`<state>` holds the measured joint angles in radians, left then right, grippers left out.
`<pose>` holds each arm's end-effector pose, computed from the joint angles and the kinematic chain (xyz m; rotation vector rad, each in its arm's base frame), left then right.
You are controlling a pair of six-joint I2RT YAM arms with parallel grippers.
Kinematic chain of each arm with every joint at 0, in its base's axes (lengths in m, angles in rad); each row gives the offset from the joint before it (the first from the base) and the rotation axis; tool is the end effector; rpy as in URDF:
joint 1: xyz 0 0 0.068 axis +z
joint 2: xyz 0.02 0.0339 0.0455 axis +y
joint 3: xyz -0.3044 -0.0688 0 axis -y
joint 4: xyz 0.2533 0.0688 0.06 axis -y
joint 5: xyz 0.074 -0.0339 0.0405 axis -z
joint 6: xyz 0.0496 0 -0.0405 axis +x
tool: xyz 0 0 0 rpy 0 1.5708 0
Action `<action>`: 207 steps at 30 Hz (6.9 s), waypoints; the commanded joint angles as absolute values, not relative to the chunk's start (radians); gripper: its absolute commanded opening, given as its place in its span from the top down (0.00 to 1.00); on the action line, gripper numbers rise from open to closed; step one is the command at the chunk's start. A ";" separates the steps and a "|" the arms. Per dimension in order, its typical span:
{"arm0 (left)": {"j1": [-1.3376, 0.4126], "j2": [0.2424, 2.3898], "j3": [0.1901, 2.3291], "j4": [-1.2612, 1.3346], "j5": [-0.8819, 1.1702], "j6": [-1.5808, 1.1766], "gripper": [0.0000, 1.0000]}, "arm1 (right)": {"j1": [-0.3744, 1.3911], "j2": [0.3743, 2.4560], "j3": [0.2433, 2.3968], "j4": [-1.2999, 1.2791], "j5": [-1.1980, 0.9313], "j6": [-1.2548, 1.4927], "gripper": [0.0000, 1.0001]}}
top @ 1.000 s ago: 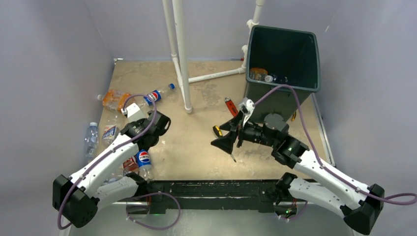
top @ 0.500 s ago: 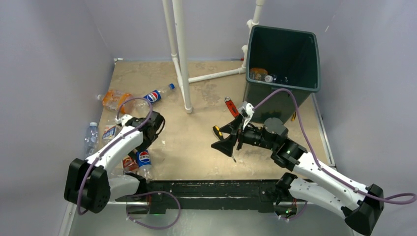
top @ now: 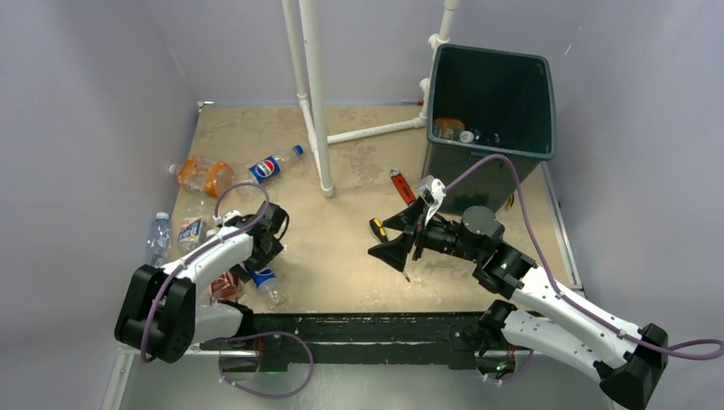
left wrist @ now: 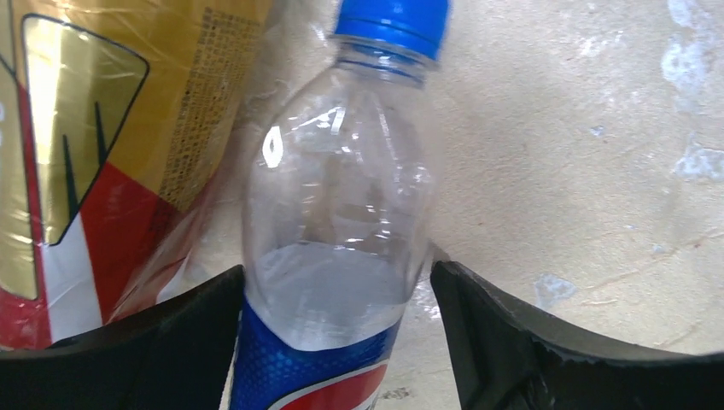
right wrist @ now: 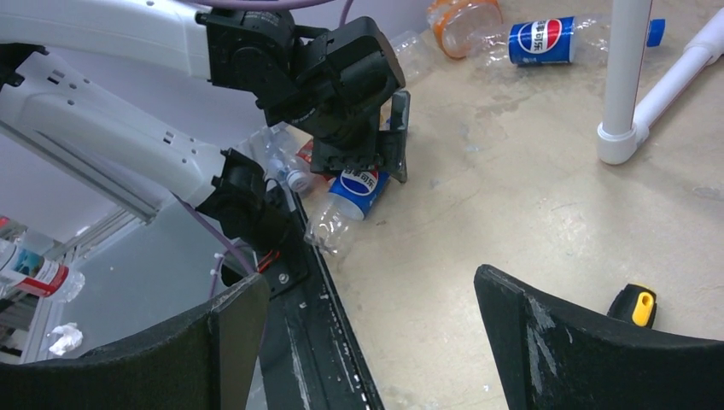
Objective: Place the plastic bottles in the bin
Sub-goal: Pick up the plastic bottle from the corner of the board, then place the plastic bottle in the trash bin, then pick up the plastic bottle at the center of the board.
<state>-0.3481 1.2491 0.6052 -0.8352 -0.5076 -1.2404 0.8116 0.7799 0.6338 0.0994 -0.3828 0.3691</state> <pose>0.1709 -0.0364 0.1814 -1.1890 2.4116 0.4008 0.1124 0.1453 0.3444 -0.6909 1.6156 1.1960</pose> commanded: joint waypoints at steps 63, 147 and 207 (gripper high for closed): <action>-0.844 0.798 0.885 -0.186 0.514 -0.119 0.71 | 0.821 0.816 0.761 0.404 -0.266 0.740 0.62; -0.844 0.353 0.568 -0.159 -0.300 -0.643 0.01 | 0.392 1.172 1.600 -0.035 0.635 0.097 1.00; -0.844 0.747 0.916 -0.746 -1.086 -0.877 0.01 | 0.281 0.685 0.919 0.229 -0.750 0.528 0.29</action>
